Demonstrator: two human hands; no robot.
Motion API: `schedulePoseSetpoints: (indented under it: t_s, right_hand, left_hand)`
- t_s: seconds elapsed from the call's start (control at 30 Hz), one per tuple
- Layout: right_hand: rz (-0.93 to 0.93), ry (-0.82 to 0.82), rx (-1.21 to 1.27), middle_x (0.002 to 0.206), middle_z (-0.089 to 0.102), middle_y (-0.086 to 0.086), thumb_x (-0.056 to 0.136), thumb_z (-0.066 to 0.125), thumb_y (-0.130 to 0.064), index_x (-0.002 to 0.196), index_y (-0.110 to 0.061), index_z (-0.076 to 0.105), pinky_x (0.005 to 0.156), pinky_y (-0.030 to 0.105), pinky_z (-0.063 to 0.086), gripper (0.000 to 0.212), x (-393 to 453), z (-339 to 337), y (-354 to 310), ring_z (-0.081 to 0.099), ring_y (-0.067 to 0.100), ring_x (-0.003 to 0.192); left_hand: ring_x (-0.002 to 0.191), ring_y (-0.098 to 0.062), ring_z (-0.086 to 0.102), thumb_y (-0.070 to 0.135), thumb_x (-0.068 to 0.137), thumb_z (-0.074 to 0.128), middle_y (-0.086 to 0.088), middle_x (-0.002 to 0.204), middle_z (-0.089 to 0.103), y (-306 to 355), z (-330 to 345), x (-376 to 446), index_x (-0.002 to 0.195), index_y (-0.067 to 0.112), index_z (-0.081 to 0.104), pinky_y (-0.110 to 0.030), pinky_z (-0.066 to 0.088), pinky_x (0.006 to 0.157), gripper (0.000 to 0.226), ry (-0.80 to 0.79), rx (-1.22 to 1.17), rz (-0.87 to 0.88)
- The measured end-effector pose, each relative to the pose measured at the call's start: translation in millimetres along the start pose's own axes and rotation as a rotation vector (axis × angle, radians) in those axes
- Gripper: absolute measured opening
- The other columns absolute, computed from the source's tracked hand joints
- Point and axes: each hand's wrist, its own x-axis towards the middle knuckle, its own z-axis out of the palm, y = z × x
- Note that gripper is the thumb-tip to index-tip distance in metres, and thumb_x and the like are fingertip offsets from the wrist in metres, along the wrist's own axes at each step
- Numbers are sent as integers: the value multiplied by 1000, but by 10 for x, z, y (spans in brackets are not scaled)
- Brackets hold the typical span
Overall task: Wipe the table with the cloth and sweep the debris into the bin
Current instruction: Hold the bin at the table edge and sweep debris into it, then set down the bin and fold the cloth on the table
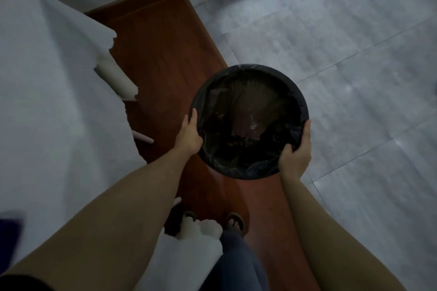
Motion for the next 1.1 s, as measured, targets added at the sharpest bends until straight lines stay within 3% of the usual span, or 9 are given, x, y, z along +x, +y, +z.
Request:
schedulePoseSetpoints:
  t_s: [0.17, 0.37, 0.53, 0.73, 0.8, 0.9, 0.97, 1.1]
  right_hand:
    - [66, -47, -20, 132, 52, 5, 89, 44, 2, 153, -39, 23, 85, 21, 37, 79, 164, 535, 674, 42, 4, 103]
    - [117, -92, -31, 137, 50, 8, 91, 44, 3, 155, -35, 21, 88, 20, 35, 78, 283, 979, 1208, 43, 7, 107]
    - [136, -112, -5, 141, 46, 6, 91, 43, 4, 155, -35, 19, 92, 21, 35, 79, 302, 1169, 1452, 46, 19, 122]
    - [126, -104, -56, 143, 42, 7, 94, 42, 2, 156, -37, 10, 91, 28, 36, 80, 292, 1270, 1555, 46, 26, 126]
    - [118, -144, -130, 155, 28, 7, 94, 43, 1, 156, -35, 7, 97, 31, 37, 80, 279, 1248, 1532, 37, 28, 136]
    - [127, -246, -324, 165, -1, 6, 96, 49, -5, 157, -31, 1, 116, 44, 24, 82, 257, 1116, 1403, 4, 31, 150]
    - [97, -316, -427, 165, -5, 7, 96, 51, -12, 157, -28, -1, 121, 46, 16, 82, 234, 965, 1242, -4, 32, 150]
    - [-52, -443, -550, 165, 0, 7, 97, 50, -21, 157, -24, 0, 122, 46, 12, 78, 159, 547, 732, -2, 35, 150]
  left_hand:
    - [140, -38, 35, 8, 99, 48, -7, 166, 2, -304, 494, 533, 157, 29, -3, -44, 41, 106, 81, 14, 78, -59]
    - [142, -37, 33, 12, 99, 50, -3, 166, 1, -497, 787, 965, 157, 30, -1, -41, 38, 106, 80, 11, 148, -102]
    - [140, -36, 36, 7, 99, 50, -3, 166, -1, -530, 950, 1115, 158, 29, -1, -38, 41, 99, 80, 35, 179, -131]
    - [135, -36, 42, 5, 99, 50, -2, 166, -7, -517, 1027, 1143, 158, 30, -2, -40, 47, 95, 82, 63, 183, -131]
    - [136, -36, 41, 5, 99, 51, -1, 166, -9, -487, 1020, 1108, 157, 31, -3, -42, 48, 99, 84, 42, 196, -144]
    - [147, -35, 22, 8, 98, 51, 0, 166, -13, -378, 973, 982, 157, 31, -6, -45, 42, 108, 85, -1, 242, -144]
    - [150, -33, 11, 12, 98, 51, 0, 165, -13, -248, 891, 837, 157, 29, -7, -45, 34, 114, 85, -48, 270, -112]
    - [152, -30, 4, 18, 98, 52, -1, 166, -11, 91, 558, 428, 157, 27, -5, -44, 21, 121, 83, -86, 298, -27]
